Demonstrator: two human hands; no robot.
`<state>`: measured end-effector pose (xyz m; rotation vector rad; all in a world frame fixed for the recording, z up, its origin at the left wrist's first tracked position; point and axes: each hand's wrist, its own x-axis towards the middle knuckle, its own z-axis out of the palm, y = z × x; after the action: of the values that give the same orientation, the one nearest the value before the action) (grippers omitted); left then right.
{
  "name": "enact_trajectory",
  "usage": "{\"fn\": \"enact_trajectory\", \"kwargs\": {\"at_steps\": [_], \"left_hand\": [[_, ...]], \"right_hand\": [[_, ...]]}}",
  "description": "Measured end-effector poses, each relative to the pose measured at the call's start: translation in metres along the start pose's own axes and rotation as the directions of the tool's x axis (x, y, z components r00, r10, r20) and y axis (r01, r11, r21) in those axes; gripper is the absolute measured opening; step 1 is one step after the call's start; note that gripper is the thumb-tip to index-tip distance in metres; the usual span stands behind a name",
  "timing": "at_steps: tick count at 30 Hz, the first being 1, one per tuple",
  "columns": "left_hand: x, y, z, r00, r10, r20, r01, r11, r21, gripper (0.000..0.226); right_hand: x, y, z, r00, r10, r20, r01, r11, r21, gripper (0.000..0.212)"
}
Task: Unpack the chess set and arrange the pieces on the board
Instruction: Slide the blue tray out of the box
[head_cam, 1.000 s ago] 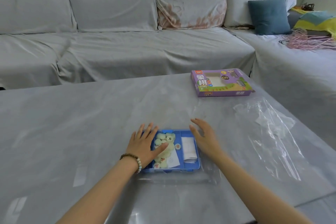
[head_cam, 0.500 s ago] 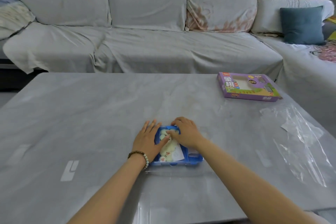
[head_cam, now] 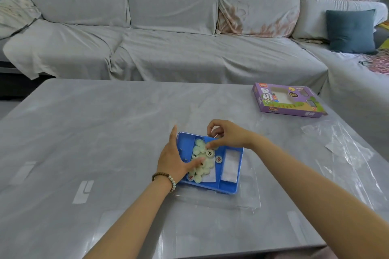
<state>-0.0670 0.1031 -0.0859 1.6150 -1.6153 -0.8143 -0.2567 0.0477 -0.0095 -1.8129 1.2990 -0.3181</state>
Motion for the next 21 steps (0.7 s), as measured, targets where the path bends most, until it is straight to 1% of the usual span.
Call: {"fn": "enact_trajectory", "kwargs": {"at_steps": [2,4,5,6,7,8,9,10,11,12,13,14,16,17,18,19,20,21], "left_hand": [[0.003,0.001,-0.006,0.999,-0.030,-0.018,0.026,0.976,-0.216,0.099],[0.009,0.003,-0.017,0.995,-0.088,-0.056,0.057,0.911,-0.409,0.068],[0.012,0.005,-0.023,0.990,-0.129,-0.055,0.085,0.861,-0.501,0.056],[0.014,0.006,-0.027,0.984,-0.177,-0.025,0.127,0.791,-0.598,0.049],[0.015,0.009,-0.029,0.975,-0.219,0.036,0.182,0.697,-0.694,0.045],[0.016,0.012,-0.029,0.966,-0.235,0.108,0.235,0.625,-0.745,0.042],[0.016,0.016,-0.027,0.959,-0.233,0.162,0.273,0.603,-0.749,0.038],[0.016,0.017,-0.023,0.956,-0.226,0.189,0.292,0.637,-0.714,0.035],[0.015,0.018,-0.020,0.952,-0.232,0.200,0.304,0.657,-0.690,0.034],[0.015,0.016,-0.018,0.949,-0.252,0.192,0.313,0.660,-0.683,0.036],[0.015,0.013,-0.019,0.943,-0.282,0.178,0.323,0.647,-0.691,0.037],[0.014,0.007,-0.022,0.941,-0.302,0.152,0.320,0.651,-0.688,0.036],[0.013,-0.004,-0.031,0.938,-0.332,0.099,0.313,0.688,-0.655,0.032],[0.012,-0.010,-0.036,0.933,-0.349,0.083,0.318,0.697,-0.643,0.031],[0.011,-0.017,-0.040,0.929,-0.365,0.066,0.322,0.704,-0.634,0.031],[0.010,-0.023,-0.043,0.924,-0.379,0.050,0.325,0.709,-0.626,0.033],[0.010,-0.028,-0.045,0.919,-0.393,0.040,0.330,0.710,-0.622,0.035],[0.009,-0.032,-0.046,0.914,-0.405,0.039,0.338,0.704,-0.625,0.037]], "right_hand": [[-0.005,-0.002,-0.009,0.997,0.001,-0.075,0.008,0.993,0.121,0.029],[-0.008,-0.003,-0.017,0.982,0.038,-0.183,0.013,0.962,0.273,0.026],[-0.008,-0.001,-0.019,0.969,0.080,-0.234,0.013,0.928,0.373,0.024],[-0.007,0.000,-0.020,0.948,0.139,-0.285,0.011,0.884,0.468,0.022],[-0.004,0.002,-0.017,0.922,0.203,-0.329,0.012,0.836,0.548,0.020],[0.000,0.002,-0.012,0.896,0.268,-0.355,0.010,0.785,0.620,0.019],[0.005,0.004,-0.005,0.876,0.318,-0.363,0.014,0.735,0.678,0.020],[0.009,0.003,0.003,0.869,0.348,-0.352,0.015,0.692,0.721,0.021],[0.013,0.002,0.011,0.874,0.359,-0.328,0.002,0.673,0.740,0.023],[0.013,0.001,0.017,0.887,0.356,-0.294,-0.024,0.672,0.740,0.024],[0.013,0.004,0.022,0.902,0.339,-0.266,-0.058,0.707,0.705,0.026],[0.010,0.009,0.022,0.913,0.310,-0.266,-0.080,0.775,0.627,0.029],[0.002,0.028,0.016,0.894,0.237,-0.379,-0.078,0.917,0.391,0.033],[-0.004,0.038,0.011,0.865,0.222,-0.450,-0.092,0.952,0.293,0.034],[-0.011,0.049,0.007,0.834,0.227,-0.504,-0.121,0.965,0.234,0.038],[-0.018,0.061,0.003,0.803,0.264,-0.534,-0.169,0.961,0.221,0.046],[-0.027,0.070,0.000,0.778,0.329,-0.535,-0.246,0.943,0.222,0.058],[-0.036,0.078,-0.001,0.758,0.412,-0.505,-0.345,0.911,0.225,0.069]]}}
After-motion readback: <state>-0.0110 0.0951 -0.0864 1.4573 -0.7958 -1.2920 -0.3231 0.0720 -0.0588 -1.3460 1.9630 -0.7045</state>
